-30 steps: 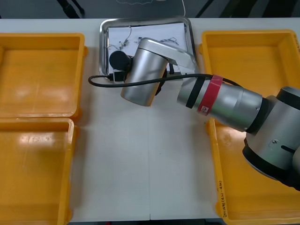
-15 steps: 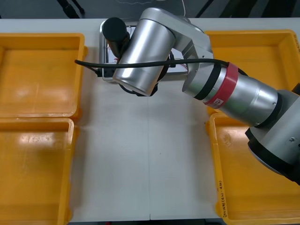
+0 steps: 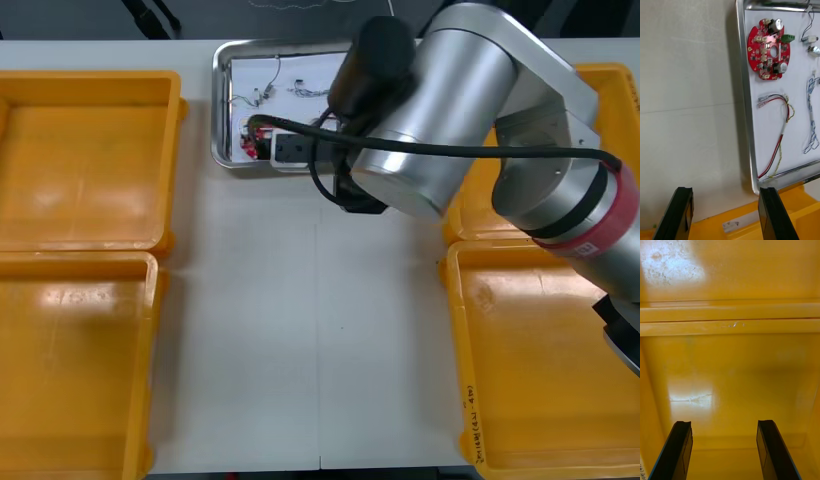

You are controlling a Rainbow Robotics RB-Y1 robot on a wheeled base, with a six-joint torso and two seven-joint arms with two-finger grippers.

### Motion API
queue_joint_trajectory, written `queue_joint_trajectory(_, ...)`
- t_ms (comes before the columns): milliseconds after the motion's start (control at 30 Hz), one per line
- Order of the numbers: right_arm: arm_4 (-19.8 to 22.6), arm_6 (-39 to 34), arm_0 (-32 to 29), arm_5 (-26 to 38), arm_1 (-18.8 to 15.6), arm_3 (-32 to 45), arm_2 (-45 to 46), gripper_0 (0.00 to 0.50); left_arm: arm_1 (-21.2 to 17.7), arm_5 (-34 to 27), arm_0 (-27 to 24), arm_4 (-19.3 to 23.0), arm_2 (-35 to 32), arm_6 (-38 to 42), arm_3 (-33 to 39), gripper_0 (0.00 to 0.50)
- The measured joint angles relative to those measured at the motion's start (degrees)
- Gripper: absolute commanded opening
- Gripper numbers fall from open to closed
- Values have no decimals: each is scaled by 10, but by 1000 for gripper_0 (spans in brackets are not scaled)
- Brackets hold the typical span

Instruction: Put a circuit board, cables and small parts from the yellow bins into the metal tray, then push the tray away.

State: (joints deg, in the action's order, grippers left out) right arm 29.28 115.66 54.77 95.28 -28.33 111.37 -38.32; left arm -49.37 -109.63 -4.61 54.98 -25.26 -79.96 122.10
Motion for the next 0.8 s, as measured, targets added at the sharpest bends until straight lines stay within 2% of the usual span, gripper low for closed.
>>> queue_joint_trajectory(200,50,-7,-66,13,-36,46,77,500,0,0,0,0,0,0,0,500)
queue_joint_trajectory(400,96,-16,-113,54,-49,73,157,500,0,0,0,0,0,0,0,500)
queue_joint_trajectory(800,122,-43,-194,127,-68,140,275,500,0,0,0,0,0,0,0,500)
